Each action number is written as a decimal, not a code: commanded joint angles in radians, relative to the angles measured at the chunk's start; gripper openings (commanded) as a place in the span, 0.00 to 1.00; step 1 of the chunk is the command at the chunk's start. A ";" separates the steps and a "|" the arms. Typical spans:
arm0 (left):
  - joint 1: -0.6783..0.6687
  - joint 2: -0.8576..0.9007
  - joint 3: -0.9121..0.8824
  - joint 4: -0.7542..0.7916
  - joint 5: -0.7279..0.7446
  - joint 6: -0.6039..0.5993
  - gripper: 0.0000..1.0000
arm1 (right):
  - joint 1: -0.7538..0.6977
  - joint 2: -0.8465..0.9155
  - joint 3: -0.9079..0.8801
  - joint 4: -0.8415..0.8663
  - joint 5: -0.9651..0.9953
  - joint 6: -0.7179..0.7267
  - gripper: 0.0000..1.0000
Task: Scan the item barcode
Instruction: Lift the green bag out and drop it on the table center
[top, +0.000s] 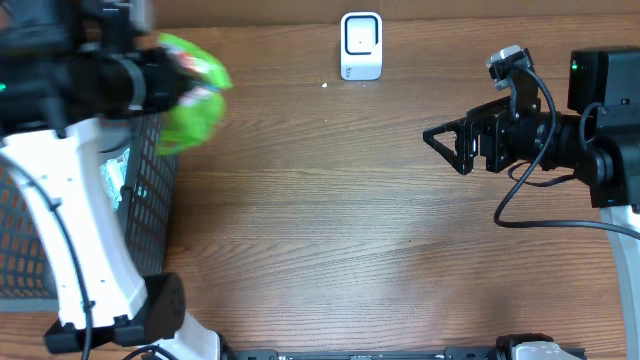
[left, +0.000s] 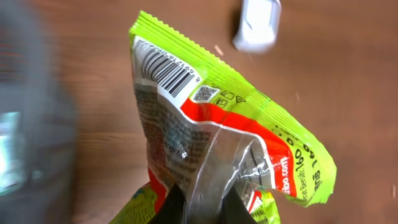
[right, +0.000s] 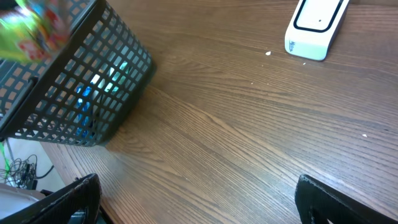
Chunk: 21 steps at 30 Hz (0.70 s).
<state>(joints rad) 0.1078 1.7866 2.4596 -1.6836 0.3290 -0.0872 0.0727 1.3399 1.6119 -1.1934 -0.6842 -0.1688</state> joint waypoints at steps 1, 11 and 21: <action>-0.191 -0.008 -0.109 0.008 -0.182 -0.152 0.04 | -0.001 -0.002 0.031 0.008 -0.013 -0.004 1.00; -0.503 -0.008 -0.813 0.526 -0.362 -0.461 0.04 | -0.001 -0.002 0.030 0.017 -0.013 -0.003 1.00; -0.526 -0.008 -1.121 0.818 -0.359 -0.499 0.36 | -0.001 -0.002 0.030 -0.005 -0.013 -0.004 1.00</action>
<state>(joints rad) -0.4236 1.7889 1.3537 -0.8722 -0.0105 -0.5850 0.0727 1.3403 1.6165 -1.1984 -0.6842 -0.1692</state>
